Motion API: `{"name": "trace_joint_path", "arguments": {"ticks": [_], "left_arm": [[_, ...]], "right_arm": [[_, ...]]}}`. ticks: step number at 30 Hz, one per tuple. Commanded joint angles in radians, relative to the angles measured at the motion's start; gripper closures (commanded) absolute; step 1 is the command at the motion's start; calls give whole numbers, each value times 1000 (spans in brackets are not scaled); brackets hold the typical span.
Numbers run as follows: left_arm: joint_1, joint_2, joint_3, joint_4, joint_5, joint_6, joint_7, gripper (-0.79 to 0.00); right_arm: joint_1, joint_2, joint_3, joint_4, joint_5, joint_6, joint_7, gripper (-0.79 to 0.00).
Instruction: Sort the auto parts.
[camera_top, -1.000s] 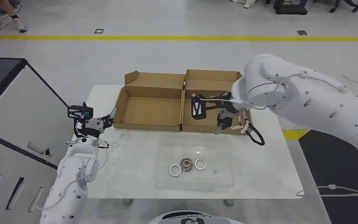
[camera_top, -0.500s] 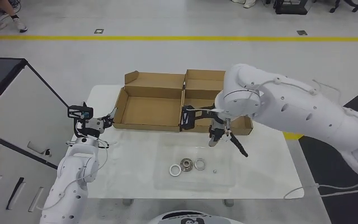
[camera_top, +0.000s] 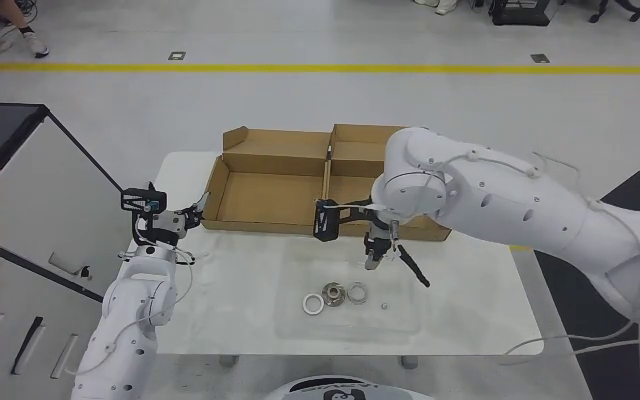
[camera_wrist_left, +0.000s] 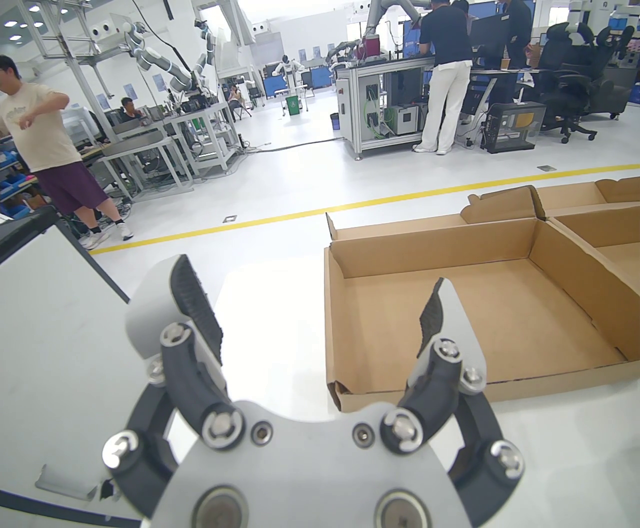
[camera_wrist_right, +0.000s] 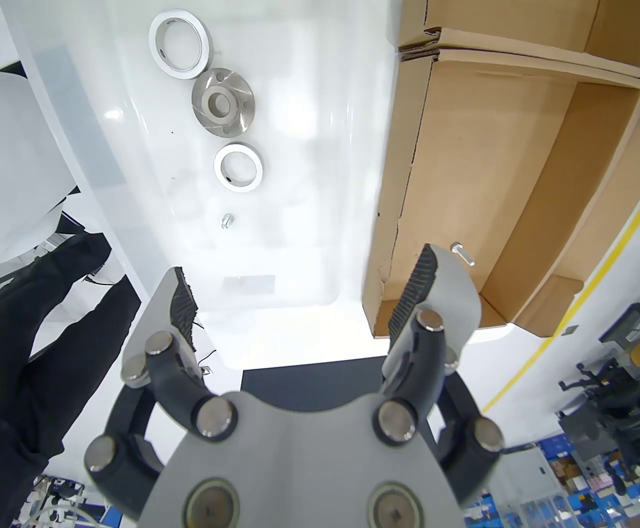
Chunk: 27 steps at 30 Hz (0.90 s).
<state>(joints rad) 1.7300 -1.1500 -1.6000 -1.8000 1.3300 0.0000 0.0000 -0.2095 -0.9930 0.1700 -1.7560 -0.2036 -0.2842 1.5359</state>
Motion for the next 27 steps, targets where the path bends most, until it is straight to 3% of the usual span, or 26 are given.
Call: {"name": "trace_joint_path", "arguments": {"ticks": [1, 10, 27], "left_arm": [[0, 0, 0, 0, 0, 0, 0, -785], [0, 0, 0, 0, 0, 0, 0, -785], [0, 0, 0, 0, 0, 0, 0, -785]], "right_arm": [[0, 0, 0, 0, 0, 0, 0, -785], [-29, -3, 0, -35, -46, 0, 0, -785], [-186, -14, 0, -12, -108, 0, 0, -785]]}}
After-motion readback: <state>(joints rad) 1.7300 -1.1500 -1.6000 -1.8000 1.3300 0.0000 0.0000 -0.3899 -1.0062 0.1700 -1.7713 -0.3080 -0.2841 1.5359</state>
